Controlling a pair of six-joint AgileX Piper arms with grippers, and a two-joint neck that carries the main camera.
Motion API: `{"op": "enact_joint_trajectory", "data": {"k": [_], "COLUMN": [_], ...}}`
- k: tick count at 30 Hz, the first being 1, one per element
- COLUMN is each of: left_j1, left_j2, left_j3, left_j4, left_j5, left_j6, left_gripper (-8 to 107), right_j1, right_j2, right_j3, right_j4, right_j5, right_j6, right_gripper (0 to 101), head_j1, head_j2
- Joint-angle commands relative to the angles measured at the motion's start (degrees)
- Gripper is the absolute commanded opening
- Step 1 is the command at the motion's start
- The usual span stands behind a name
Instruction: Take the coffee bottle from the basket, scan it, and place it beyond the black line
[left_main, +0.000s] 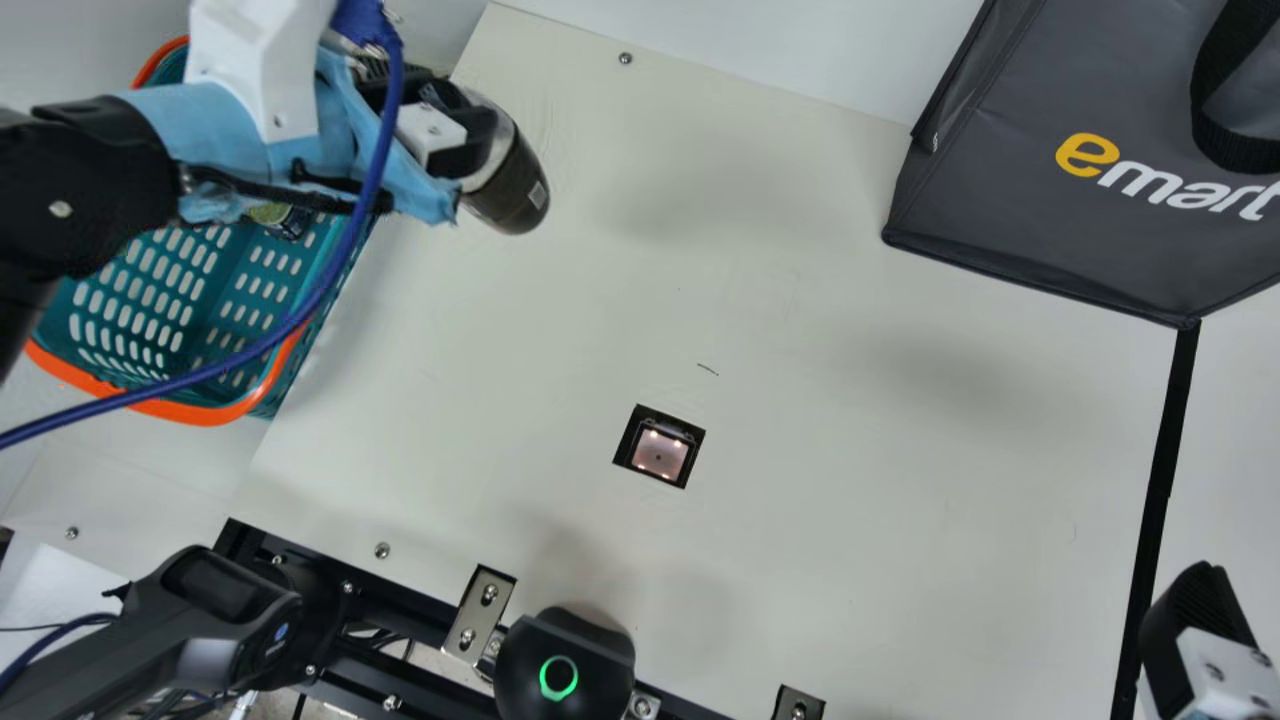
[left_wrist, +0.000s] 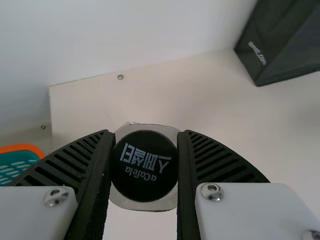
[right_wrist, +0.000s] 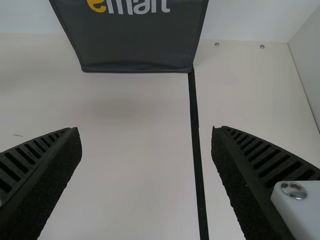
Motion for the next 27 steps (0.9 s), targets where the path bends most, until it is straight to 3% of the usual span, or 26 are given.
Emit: {"op": "enact_joint_trajectory", "data": {"k": [1, 27], "left_j1": [-1.82, -11.96], "left_j2": [0.08, 1.96], "left_j3": [0.28, 7.79], "left_j4": [-0.42, -6.46], "left_j5": [0.05, -1.69], "left_j6": [0.42, 9.34], "left_gripper": [10, 10], "right_j1": [0.00, 0.00], "right_j2": [0.00, 0.00], "right_j3": [0.00, 0.00], "right_j4": [0.00, 0.00], "right_j5": [0.00, 0.00], "right_j6": [0.00, 0.00], "right_gripper": [91, 91], "head_j1": [-1.48, -1.48], "head_j2": [0.14, 0.14]}}
